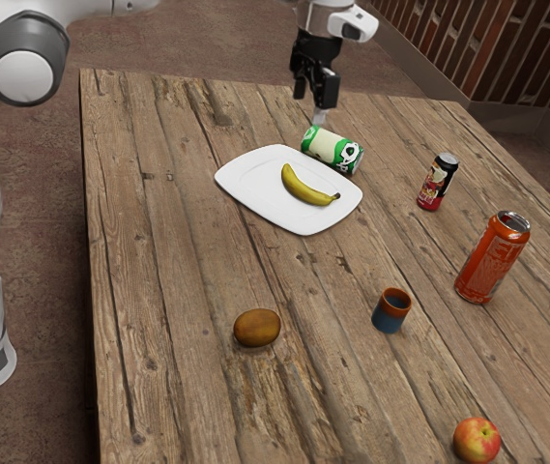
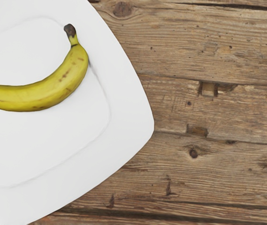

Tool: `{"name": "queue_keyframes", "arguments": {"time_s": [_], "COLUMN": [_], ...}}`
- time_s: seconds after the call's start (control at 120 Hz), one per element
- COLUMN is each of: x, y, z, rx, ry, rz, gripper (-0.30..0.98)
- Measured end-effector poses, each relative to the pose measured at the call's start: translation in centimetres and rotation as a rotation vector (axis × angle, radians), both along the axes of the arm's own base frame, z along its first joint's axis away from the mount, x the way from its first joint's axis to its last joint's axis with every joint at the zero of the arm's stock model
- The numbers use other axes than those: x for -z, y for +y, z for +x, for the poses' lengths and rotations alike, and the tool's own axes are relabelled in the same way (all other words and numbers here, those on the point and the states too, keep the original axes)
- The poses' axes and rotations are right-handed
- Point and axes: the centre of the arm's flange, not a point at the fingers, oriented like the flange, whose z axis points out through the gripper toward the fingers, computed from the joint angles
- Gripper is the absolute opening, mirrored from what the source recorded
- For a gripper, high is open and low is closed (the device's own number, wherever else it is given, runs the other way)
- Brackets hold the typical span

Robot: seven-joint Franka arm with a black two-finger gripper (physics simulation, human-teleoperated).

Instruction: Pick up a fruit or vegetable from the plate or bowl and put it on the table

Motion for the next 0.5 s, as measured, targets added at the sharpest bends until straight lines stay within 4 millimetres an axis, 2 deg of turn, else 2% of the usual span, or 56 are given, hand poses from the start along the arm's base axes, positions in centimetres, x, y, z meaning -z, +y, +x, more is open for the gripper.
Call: {"name": "queue_keyframes", "arguments": {"time_s": [0.1, 0.258, 0.342, 0.408, 0.5], "x": [0.0, 0.2, -0.8, -0.1, 3.2], "y": [-0.4, -2.6, -3.1, -2.1, 2.0], "z": [0.1, 0.5, 0.7, 1.3, 3.5], "rx": [0.016, 0.063, 0.098, 0.129, 0.179], "ry": [0.000, 0.002, -0.020, -0.011, 0.009], "rz": [0.000, -0.010, -0.002, 0.011, 0.050], "gripper": [0.69, 0.69, 0.69, 0.68, 0.69]}}
